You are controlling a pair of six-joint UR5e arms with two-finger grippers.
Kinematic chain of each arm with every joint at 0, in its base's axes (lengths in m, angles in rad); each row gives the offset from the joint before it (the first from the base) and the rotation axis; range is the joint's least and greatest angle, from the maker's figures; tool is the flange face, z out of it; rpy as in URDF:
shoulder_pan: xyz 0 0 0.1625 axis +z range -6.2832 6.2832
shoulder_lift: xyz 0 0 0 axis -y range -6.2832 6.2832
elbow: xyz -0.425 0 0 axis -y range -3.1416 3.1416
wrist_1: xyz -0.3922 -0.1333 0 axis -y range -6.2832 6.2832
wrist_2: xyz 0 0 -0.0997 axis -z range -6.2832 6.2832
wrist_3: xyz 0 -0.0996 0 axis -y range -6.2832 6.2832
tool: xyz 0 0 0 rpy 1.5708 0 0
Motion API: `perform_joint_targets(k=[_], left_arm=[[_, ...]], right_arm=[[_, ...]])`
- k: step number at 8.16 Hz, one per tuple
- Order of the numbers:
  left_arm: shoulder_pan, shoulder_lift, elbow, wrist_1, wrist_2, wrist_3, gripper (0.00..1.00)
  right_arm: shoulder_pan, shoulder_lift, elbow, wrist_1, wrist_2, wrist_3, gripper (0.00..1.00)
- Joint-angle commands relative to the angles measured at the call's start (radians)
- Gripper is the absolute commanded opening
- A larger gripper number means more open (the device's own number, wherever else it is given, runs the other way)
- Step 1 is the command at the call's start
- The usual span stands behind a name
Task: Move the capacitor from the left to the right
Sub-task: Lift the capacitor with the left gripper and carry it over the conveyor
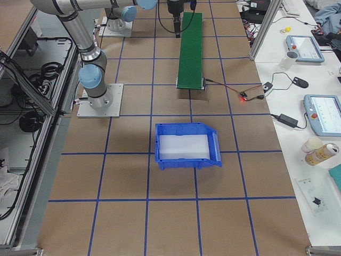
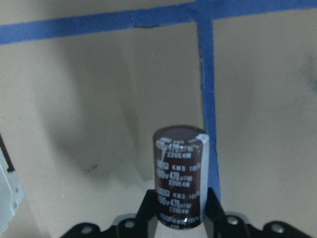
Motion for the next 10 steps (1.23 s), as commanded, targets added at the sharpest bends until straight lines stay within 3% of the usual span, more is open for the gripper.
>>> perform_joint_targets(k=[1,4,6,10], left_arm=[[-0.093,0.114,0.004,-0.026,-0.014,-0.039,0.0],[-0.302,0.266,0.004,-0.012,-0.018,-0.166,0.0],[-0.424,0.256,0.004,-0.003,-0.1,-0.295,0.0],[-0.589,0.186,0.004,0.13,-0.108,-0.557,0.0]], right_arm=[[0.0,0.001,0.0,-0.001,0.009,0.003,1.0],[0.0,0.035,0.0,-0.004,0.0,-0.009,1.0],[0.0,0.114,0.0,-0.007,-0.006,-0.011,1.0],[-0.005,0.165,0.002,-0.044,-0.022,-0.006,1.0]])
